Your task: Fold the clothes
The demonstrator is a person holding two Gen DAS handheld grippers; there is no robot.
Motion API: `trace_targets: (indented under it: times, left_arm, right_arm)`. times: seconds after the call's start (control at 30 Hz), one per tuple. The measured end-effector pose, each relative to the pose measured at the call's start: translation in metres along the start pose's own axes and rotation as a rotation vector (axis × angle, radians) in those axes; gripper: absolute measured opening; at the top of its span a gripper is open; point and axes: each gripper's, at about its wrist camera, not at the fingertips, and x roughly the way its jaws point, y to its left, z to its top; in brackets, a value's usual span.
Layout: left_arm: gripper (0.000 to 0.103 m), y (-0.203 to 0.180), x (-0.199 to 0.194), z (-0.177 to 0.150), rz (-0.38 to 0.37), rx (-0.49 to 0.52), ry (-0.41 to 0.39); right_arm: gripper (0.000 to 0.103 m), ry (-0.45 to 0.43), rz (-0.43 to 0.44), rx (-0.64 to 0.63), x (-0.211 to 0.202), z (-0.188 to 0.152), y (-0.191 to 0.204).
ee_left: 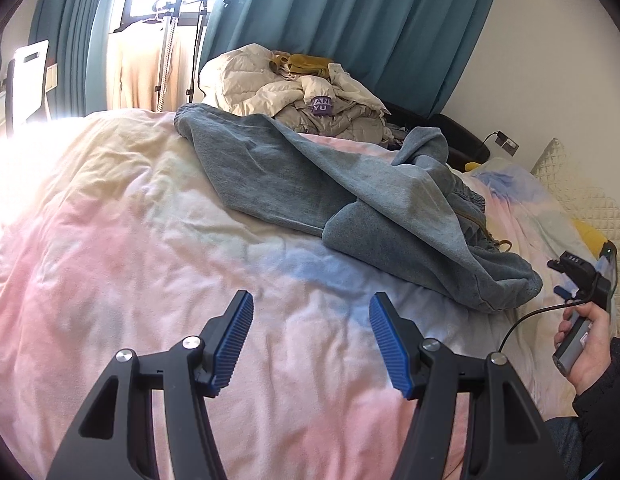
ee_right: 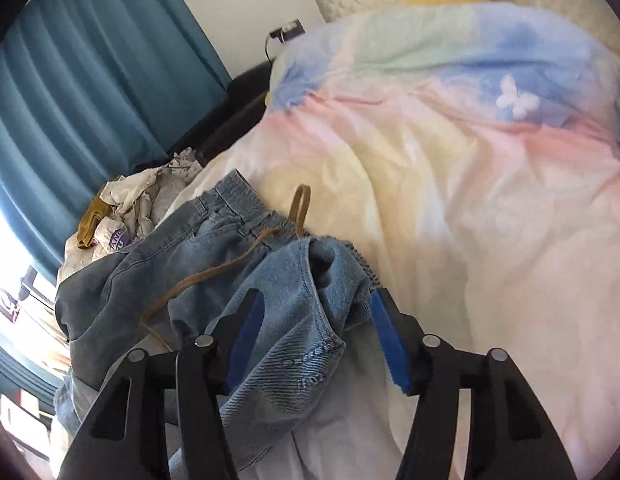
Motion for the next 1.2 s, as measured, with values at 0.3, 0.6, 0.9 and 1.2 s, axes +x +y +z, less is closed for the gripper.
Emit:
trace_targets:
  times: [0.3,0.6,0.9,1.2]
  left_arm:
    - [0.062,0.010,-0.003,0.003,0.054,-0.018,0.026]
    - [0.062,0.048,-0.005,0.019,0.096,-0.124,0.001]
    - [0.062,0.078,0.016,0.031,0.139,-0.165,0.000]
    - [0.062,0.110,0.048,0.036,0.116,-0.212,0.040]
  right_arm:
    - [0.066,-0.091,0.310,-0.452,-0.043,-0.054,0.133]
    - [0.066,-0.023,0.566,-0.969,-0.014,-0.188,0.275]
    - [0.062,0.022,0.501,-1.185,0.067,-0.243,0.396]
    - [0.023,0.131,0.251,-1.248,0.139,-0.256,0.468]
